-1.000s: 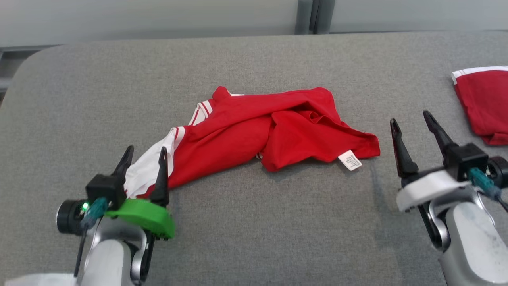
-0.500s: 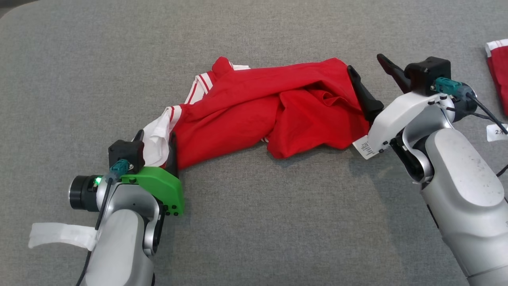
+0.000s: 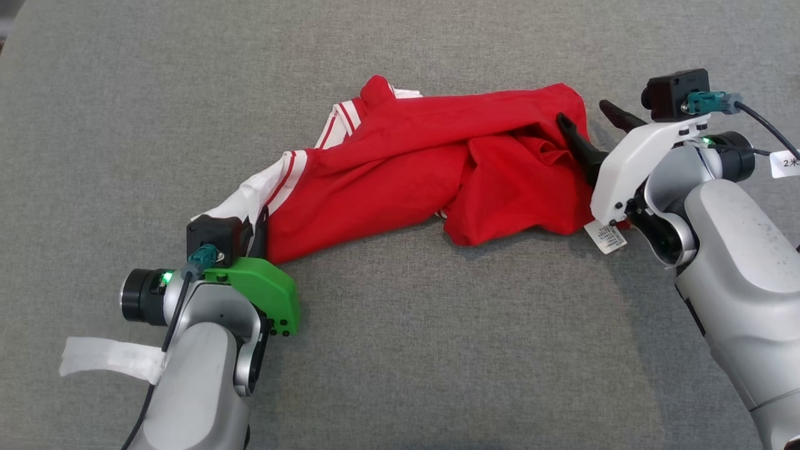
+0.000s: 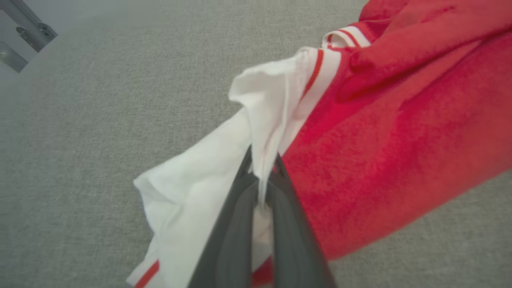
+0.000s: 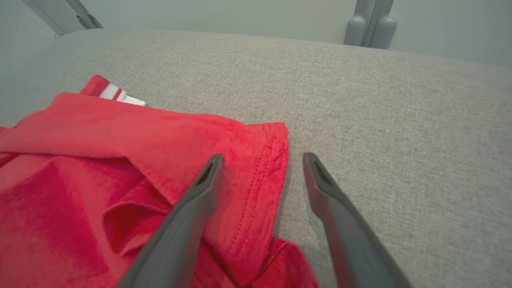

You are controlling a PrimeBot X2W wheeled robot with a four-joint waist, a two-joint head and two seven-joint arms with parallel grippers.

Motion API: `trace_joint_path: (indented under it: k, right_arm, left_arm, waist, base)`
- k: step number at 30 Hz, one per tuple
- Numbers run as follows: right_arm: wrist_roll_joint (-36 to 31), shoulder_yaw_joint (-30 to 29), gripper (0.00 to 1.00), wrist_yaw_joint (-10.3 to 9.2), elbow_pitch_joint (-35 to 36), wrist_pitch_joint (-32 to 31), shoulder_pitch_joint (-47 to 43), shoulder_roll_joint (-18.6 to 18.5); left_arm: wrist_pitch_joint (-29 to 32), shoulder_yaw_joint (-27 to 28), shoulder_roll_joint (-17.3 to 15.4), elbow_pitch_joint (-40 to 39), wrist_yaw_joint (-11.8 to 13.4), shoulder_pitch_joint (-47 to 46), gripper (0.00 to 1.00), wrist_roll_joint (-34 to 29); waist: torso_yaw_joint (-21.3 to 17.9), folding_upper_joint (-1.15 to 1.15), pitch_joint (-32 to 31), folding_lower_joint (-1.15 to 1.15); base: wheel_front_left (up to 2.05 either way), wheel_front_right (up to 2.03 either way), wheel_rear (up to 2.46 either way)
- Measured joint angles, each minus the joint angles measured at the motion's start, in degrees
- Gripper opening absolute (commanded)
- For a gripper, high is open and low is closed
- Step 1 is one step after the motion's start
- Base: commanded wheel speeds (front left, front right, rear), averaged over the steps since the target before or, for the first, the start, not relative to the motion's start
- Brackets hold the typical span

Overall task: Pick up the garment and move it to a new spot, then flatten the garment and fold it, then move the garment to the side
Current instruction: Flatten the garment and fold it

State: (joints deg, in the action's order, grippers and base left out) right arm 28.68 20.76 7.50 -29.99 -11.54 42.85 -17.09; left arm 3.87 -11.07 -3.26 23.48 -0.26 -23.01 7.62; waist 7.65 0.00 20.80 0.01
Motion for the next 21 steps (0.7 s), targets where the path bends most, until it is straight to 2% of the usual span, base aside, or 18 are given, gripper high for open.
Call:
trace_joint_path:
  k: [4, 12, 13, 14, 15, 16, 18, 19, 20, 21]
  right_arm:
    - [-0.9, 0.9, 1.00, 0.00, -1.1, -0.3, 0.0, -0.7]
    - [2.0, -0.7, 1.00, -0.02, -5.0, -0.5, 0.7, 0.8]
    - [2.6, -0.7, 0.76, -0.02, -5.2, -0.5, 0.8, 1.1]
    - [3.0, -0.7, 0.42, -0.01, -5.3, -0.3, 0.8, 1.4]
    - [3.6, -0.7, 0.42, -0.01, -5.6, -0.3, 0.9, 1.7]
    - [4.5, -0.7, 0.16, -0.01, -5.9, -0.5, 0.9, 2.0]
    - [5.9, -0.9, 0.15, -0.01, -6.4, -0.8, 0.9, 2.2]
    - [6.3, -0.8, 0.04, -0.02, -6.6, -1.0, 0.9, 2.1]
    - [7.1, -0.7, 0.00, -0.02, -6.5, -1.0, 0.9, 2.2]
    - [7.7, -0.4, 0.00, -0.02, -6.3, -0.9, 0.9, 2.1]
  left_arm:
    - [-0.5, -0.3, 0.0, 0.2, 0.0, -0.2, 0.00, 0.3]
    - [-1.4, -1.7, 0.1, 0.2, 0.1, -0.9, 0.00, 0.9]
    - [-1.4, -1.8, 0.1, 0.2, 0.2, -1.0, 0.00, 1.0]
    - [-1.4, -1.9, 0.1, 0.2, 0.3, -1.0, 0.00, 1.1]
    - [-1.5, -2.0, 0.1, 0.2, 0.3, -1.0, 0.00, 1.2]
    - [-1.5, -2.1, 0.1, 0.2, 0.3, -1.1, 0.00, 1.3]
    - [-1.5, -2.2, 0.1, 0.2, 0.4, -1.2, 0.00, 1.4]
    - [-1.5, -2.2, 0.1, 0.2, 0.4, -1.2, 0.00, 1.4]
    - [-1.6, -2.2, 0.0, 0.2, 0.4, -1.2, 0.00, 1.5]
    - [-1.7, -2.2, 0.0, 0.2, 0.4, -1.3, 0.00, 1.5]
  waist:
    - [0.5, 0.00, 0.3, 0.00]
    - [1.6, 0.00, 1.0, 0.00]
    - [1.7, 0.00, 1.0, 0.00]
    - [1.8, 0.00, 1.1, 0.00]
    - [1.9, 0.00, 1.2, 0.00]
    - [1.9, 0.00, 1.3, -0.01]
    - [2.0, 0.00, 1.4, 0.00]
    - [2.0, 0.00, 1.4, 0.00]
    - [2.0, 0.00, 1.4, 0.00]
    - [1.9, 0.00, 1.5, 0.00]
  base:
    - [0.00, 0.00, 0.00]
    - [0.00, 0.00, 0.00]
    - [0.00, 0.00, 0.00]
    - [0.00, 0.00, 0.00]
    - [0.00, 0.00, 0.00]
    - [0.00, 0.00, 0.00]
    - [0.00, 0.00, 0.00]
    - [0.00, 0.00, 0.00]
    - [0.00, 0.00, 0.00]
    - [0.00, 0.00, 0.00]
